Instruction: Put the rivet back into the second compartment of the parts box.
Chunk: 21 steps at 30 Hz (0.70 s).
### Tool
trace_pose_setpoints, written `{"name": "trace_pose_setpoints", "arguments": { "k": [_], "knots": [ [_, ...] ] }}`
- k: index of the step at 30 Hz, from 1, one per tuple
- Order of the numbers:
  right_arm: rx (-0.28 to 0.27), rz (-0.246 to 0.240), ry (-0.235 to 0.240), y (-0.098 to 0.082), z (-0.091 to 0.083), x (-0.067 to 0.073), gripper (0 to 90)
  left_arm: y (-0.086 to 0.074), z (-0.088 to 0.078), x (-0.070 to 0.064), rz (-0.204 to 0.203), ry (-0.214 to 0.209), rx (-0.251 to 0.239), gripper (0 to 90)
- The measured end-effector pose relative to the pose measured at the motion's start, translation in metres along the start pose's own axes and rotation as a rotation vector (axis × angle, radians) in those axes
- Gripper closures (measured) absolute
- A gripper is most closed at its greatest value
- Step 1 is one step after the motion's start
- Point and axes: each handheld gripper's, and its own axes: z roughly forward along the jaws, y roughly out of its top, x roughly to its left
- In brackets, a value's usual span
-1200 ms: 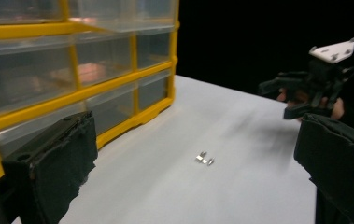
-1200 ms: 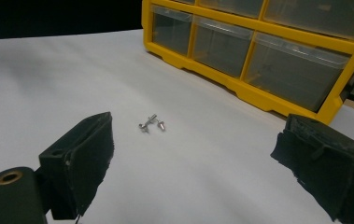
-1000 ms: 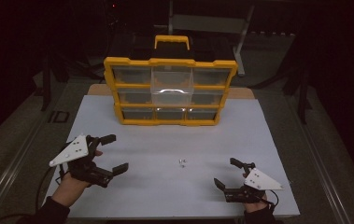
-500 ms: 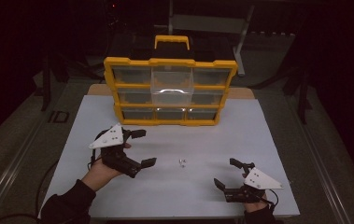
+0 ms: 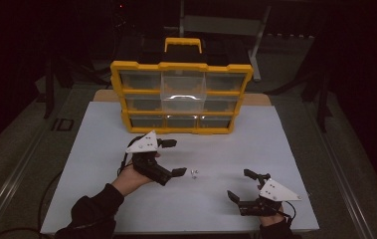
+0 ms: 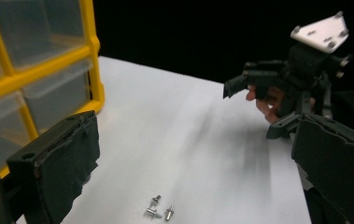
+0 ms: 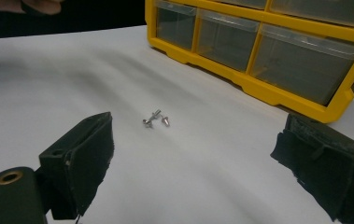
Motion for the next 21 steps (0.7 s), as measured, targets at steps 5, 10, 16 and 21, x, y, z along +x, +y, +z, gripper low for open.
{"name": "trace_pose_setpoints", "arguments": {
  "k": [5,10,16,21],
  "knots": [
    [0.003,0.002,0.004,0.0,0.0,0.0,10.0,-0.006,0.018,0.003,-0.01,-0.017,0.024,3.0],
    [0.008,0.003,0.007,-0.001,0.001,0.0,10.0,-0.015,0.035,0.008,-0.025,-0.024,0.064,8.4],
    [0.01,0.001,0.011,-0.001,0.002,0.0,10.0,-0.026,0.051,0.012,-0.058,-0.009,0.155,16.9],
    [0.017,0.001,0.014,-0.002,0.002,0.0,10.0,-0.036,0.062,0.016,-0.086,0.023,0.221,28.7]
  ]
}}
